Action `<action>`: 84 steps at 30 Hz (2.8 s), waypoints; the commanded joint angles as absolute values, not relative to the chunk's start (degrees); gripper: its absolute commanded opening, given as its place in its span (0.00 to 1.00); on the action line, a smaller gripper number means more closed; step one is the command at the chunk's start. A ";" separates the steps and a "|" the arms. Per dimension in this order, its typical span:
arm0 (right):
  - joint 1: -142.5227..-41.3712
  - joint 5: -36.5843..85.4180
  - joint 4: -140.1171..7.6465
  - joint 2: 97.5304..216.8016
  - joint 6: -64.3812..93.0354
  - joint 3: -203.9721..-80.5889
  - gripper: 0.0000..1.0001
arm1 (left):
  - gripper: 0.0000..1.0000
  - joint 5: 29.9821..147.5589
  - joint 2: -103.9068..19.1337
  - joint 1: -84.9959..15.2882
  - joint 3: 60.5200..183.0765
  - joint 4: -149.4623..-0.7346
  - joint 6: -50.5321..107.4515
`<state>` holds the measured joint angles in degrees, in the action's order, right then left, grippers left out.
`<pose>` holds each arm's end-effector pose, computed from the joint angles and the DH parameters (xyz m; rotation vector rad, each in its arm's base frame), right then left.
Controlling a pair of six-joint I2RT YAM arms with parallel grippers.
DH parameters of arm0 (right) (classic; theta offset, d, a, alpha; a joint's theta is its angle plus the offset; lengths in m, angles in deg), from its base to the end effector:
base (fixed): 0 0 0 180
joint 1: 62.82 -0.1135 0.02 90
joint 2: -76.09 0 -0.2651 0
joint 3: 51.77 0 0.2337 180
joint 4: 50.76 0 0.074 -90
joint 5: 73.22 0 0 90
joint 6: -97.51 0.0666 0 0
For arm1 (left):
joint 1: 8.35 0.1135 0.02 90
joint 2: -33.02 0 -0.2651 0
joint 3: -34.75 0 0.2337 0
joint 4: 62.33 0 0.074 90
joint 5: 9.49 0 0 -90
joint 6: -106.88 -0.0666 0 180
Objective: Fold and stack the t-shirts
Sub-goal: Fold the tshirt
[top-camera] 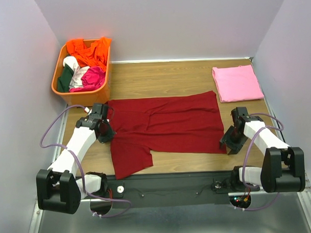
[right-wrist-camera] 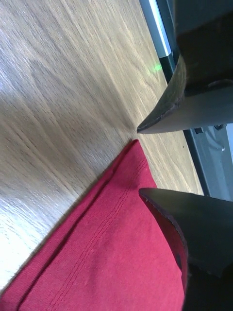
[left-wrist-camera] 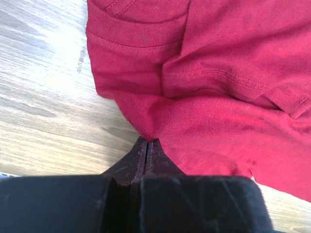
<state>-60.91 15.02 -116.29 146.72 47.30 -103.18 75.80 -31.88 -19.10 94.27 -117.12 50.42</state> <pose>0.1655 -0.0076 0.1467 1.0858 2.8448 0.0011 0.2074 -0.0338 0.2099 -0.5467 2.5670 -0.1635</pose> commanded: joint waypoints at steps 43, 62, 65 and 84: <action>-60.53 13.52 -120.65 131.28 56.20 -107.34 0.01 | 0.00 79.63 -19.98 -18.99 92.87 -125.53 51.59; -60.53 10.01 -125.41 127.23 54.63 -118.50 0.01 | 0.00 76.29 -19.53 -18.99 94.72 -130.64 50.81; -60.53 9.75 -123.65 129.96 53.04 -120.34 0.01 | 0.00 76.20 -21.11 -18.99 95.33 -129.59 50.28; -60.53 20.02 -111.79 152.45 43.46 -130.80 0.01 | 0.02 78.40 -33.68 -17.85 96.03 -122.91 47.64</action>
<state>-60.91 17.57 -115.73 150.37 45.84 -127.55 79.17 -32.10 -18.59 93.29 -123.90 48.91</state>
